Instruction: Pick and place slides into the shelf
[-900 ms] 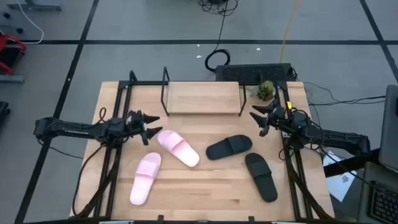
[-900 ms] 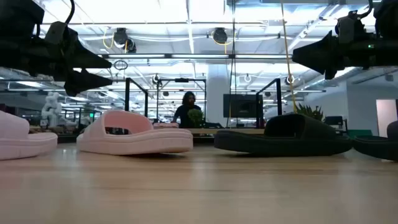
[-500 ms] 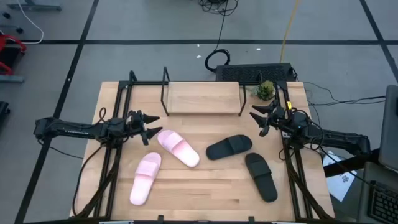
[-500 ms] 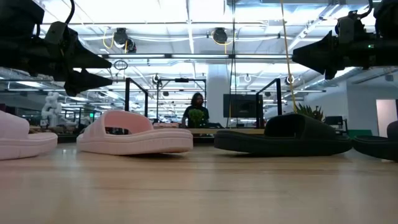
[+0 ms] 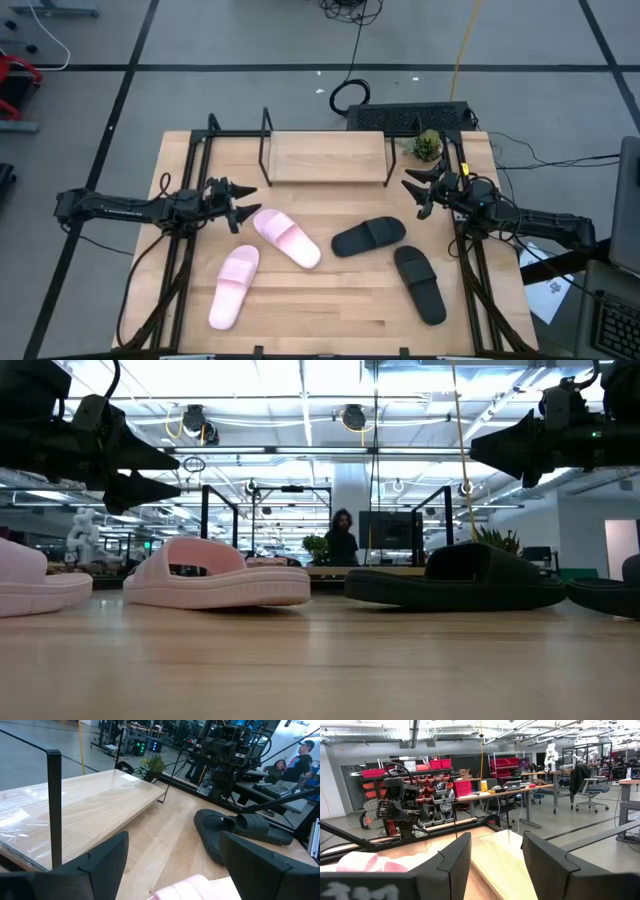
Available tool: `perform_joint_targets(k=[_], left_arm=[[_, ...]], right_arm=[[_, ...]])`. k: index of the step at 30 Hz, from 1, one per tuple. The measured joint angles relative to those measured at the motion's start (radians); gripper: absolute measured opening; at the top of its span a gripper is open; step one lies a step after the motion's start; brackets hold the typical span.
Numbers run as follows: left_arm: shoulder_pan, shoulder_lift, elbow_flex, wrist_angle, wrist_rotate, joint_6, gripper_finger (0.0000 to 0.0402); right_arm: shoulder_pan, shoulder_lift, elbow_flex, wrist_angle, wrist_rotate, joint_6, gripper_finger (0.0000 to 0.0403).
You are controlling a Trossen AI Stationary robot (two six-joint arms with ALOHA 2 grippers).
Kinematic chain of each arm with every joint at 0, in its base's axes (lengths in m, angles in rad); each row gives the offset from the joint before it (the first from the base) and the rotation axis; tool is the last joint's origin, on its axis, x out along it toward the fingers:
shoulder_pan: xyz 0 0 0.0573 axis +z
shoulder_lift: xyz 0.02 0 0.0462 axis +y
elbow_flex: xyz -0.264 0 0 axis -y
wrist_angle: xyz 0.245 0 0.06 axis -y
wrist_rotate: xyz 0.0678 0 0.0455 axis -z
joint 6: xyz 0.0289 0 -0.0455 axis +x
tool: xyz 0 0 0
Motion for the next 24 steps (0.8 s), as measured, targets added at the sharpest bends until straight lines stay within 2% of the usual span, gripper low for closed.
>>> perform_joint_targets(k=[14,20,24], left_arm=[[0.000,0.000,0.000,0.000,0.000,0.000,0.0310],[0.000,0.000,0.000,0.000,0.000,0.000,0.0310],[0.000,0.000,0.000,0.003,-0.006,0.000,0.0310]], right_arm=[[0.003,0.000,0.000,0.033,-0.002,0.011,0.0169],[0.003,0.000,0.000,0.134,-0.001,0.261,0.0169],[0.003,0.000,0.000,0.213,-0.001,0.347,0.0169]])
